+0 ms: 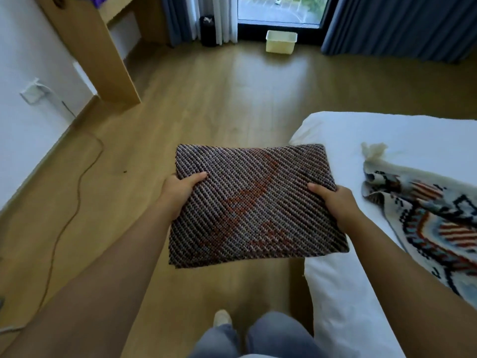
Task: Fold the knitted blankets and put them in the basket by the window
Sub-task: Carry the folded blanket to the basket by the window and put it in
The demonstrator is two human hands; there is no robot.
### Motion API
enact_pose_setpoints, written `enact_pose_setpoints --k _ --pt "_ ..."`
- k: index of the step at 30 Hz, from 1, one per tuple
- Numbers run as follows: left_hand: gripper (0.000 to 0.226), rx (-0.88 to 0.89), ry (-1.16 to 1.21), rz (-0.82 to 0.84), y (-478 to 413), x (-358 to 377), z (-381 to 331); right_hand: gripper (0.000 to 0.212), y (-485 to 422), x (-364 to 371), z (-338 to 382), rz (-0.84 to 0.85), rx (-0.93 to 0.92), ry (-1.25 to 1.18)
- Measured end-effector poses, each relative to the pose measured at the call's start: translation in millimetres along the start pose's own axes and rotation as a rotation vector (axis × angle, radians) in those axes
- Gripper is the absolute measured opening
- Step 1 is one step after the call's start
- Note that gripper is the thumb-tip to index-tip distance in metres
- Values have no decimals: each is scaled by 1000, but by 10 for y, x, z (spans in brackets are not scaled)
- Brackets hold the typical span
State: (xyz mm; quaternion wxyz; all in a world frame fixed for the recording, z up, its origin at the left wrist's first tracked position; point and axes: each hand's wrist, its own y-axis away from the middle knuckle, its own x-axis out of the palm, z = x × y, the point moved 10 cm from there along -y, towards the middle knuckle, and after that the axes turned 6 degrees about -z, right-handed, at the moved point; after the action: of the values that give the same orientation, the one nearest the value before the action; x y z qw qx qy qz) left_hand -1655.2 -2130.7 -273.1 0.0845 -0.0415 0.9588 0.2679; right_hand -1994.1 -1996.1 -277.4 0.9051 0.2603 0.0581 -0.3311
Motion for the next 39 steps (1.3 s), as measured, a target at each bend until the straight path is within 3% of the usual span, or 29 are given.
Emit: enact_pose_setpoints --k 8,27,33,39 --pt "56 18 -80 130 -1368 1311 -995 40 -1483 11 662 -113 35 -39" --pt "67 9 -138 165 -4946 3990 -3553 35 -5824 547 2886 -136 108 -117" --pt "57 79 -152 246 -6051 4984 -4675 18 -7124 683 3677 -199 153 -144" --pt "56 92 -176 267 -7068 6055 -5545 29 -8519 610 4459 -258 113 -154"
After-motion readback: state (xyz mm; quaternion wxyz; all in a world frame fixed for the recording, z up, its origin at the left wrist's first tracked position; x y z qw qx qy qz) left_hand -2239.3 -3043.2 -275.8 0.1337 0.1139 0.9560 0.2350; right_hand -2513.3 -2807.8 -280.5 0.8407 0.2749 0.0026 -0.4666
